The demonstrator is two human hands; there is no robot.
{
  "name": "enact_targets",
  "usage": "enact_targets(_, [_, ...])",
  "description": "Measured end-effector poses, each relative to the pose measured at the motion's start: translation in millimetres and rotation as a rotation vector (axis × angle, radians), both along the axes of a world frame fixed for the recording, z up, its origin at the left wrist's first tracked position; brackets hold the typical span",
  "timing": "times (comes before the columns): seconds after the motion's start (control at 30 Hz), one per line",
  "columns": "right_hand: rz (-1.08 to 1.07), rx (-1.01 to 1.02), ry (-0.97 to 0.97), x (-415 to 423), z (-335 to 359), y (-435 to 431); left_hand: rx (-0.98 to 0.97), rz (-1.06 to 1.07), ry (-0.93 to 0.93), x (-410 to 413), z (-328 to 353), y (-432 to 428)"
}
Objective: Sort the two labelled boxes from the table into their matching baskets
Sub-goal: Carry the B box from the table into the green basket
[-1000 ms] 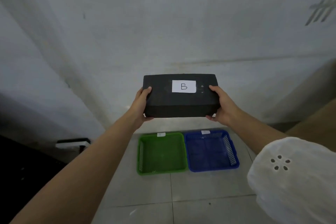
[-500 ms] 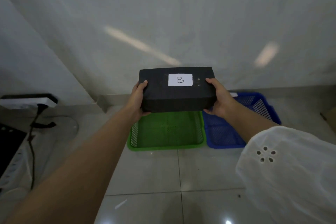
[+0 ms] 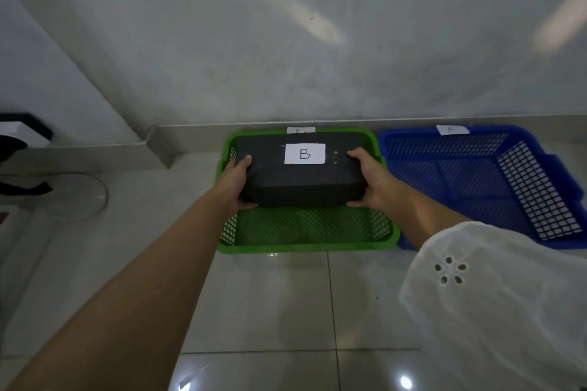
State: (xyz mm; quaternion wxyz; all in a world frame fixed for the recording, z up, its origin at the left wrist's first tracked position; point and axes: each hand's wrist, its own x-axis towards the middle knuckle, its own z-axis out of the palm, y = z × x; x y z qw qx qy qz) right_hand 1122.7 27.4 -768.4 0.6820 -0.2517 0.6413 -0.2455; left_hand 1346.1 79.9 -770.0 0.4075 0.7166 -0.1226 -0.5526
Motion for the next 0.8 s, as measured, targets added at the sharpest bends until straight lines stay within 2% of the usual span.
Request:
enact_targets(0.27, [0.015, 0.055, 0.096, 10.6, -28.0, -10.7, 0.044, -0.039, -0.046, 2.8, -26.7, -13.4])
enact_targets(0.63, [0.004, 0.056, 0.111, 20.5, -39.1, -15.2, 0.058, -0.044, -0.097, 1.1, -40.4, -13.3])
enact_targets(0.8, [0.019, 0.070, 0.125, 19.3, -40.3, -17.8, 0.070, -0.110, -0.185, -0.5, -41.3, -17.1])
